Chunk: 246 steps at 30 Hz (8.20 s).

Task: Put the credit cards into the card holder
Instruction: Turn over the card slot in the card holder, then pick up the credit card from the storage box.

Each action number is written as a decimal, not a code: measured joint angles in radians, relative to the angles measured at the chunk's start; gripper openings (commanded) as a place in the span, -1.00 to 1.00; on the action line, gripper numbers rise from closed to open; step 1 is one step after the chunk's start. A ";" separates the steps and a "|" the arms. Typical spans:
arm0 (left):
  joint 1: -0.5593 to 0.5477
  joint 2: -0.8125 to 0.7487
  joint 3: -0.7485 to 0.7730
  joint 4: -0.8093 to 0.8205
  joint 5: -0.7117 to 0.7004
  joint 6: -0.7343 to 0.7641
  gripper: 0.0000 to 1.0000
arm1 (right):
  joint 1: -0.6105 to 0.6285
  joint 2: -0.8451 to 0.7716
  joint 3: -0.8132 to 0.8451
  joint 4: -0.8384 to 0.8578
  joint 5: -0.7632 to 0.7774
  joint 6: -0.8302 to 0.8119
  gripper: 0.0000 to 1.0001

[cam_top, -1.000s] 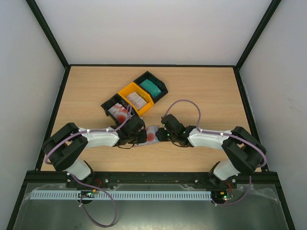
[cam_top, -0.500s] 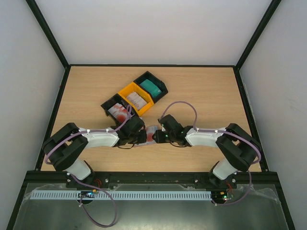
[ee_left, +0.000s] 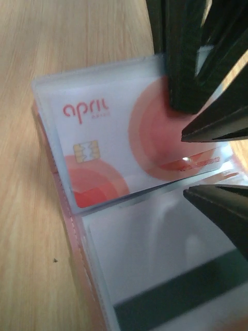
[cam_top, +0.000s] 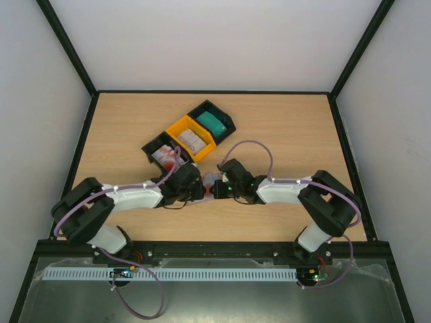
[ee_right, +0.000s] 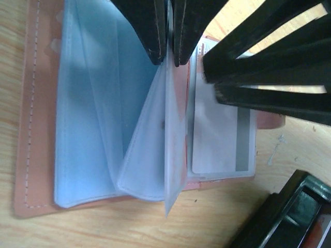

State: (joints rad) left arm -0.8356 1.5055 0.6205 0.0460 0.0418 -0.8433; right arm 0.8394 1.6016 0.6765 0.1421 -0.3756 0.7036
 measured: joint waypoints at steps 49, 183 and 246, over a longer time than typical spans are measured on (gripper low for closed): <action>0.212 -0.471 -0.097 -0.172 0.101 0.096 -0.18 | 0.001 0.039 0.197 -0.319 0.194 0.064 -0.43; 0.287 -0.324 -0.008 -0.133 -0.078 0.076 0.12 | -0.053 0.101 0.205 -0.100 -0.061 0.092 -0.01; 0.330 0.091 0.362 -0.460 -0.010 0.516 0.15 | -0.107 0.145 0.321 -0.189 0.079 -0.039 -0.48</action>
State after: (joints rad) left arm -0.5053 1.5963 0.9829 -0.4145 0.0322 -0.3271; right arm 0.7322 1.7466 0.9977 -0.0467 -0.2970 0.6651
